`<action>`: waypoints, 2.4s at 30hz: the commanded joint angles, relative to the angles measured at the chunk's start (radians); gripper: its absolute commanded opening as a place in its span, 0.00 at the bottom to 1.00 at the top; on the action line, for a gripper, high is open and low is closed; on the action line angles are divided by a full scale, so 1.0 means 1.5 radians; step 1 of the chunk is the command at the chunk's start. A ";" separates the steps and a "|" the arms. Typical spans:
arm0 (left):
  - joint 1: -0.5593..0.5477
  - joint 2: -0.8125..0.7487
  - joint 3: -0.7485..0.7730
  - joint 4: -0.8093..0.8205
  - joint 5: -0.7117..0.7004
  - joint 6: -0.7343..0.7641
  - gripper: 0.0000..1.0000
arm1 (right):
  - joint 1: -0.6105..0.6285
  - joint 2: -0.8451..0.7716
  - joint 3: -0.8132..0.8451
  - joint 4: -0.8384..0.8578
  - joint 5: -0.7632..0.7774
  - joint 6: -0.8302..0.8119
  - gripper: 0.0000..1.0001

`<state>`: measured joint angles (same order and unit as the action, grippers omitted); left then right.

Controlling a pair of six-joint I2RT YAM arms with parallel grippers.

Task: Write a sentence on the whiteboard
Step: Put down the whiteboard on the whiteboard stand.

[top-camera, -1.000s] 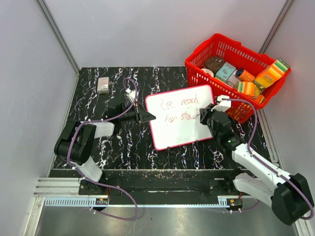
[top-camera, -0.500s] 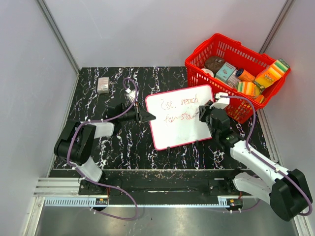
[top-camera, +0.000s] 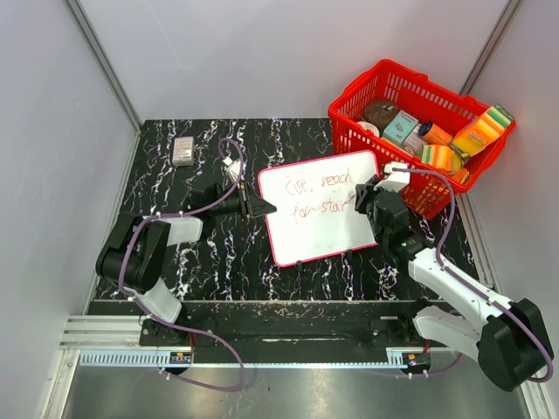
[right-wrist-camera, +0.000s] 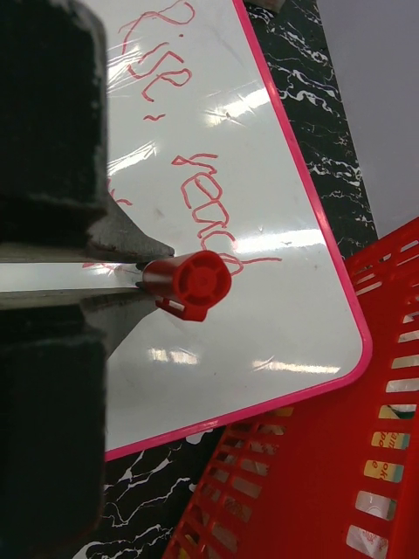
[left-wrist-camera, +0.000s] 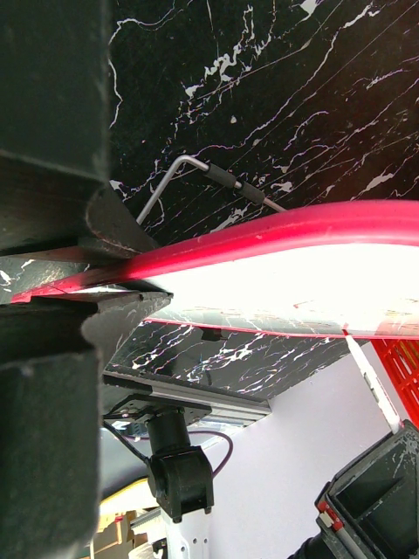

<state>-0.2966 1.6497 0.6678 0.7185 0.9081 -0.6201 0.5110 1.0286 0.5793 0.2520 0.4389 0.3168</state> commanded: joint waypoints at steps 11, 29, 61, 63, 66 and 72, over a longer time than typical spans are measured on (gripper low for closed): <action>-0.012 -0.017 0.013 0.005 -0.012 0.060 0.00 | -0.007 -0.015 0.000 -0.001 0.013 0.005 0.00; -0.012 -0.018 0.014 0.004 -0.014 0.060 0.00 | -0.008 -0.061 0.018 -0.009 0.016 0.006 0.00; -0.012 -0.018 0.014 0.004 -0.013 0.060 0.00 | -0.026 0.013 0.030 0.020 -0.001 0.004 0.00; -0.012 -0.019 0.014 0.004 -0.013 0.061 0.00 | -0.026 0.016 0.027 0.018 -0.002 0.005 0.00; -0.012 -0.018 0.014 0.004 -0.013 0.061 0.00 | -0.026 0.017 0.024 0.018 0.000 0.006 0.00; -0.012 -0.017 0.014 0.004 -0.014 0.061 0.00 | -0.027 0.023 0.019 0.014 0.004 0.006 0.00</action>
<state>-0.2966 1.6482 0.6678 0.7086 0.9077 -0.6170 0.4789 1.0538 0.6125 0.2424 0.4435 0.3183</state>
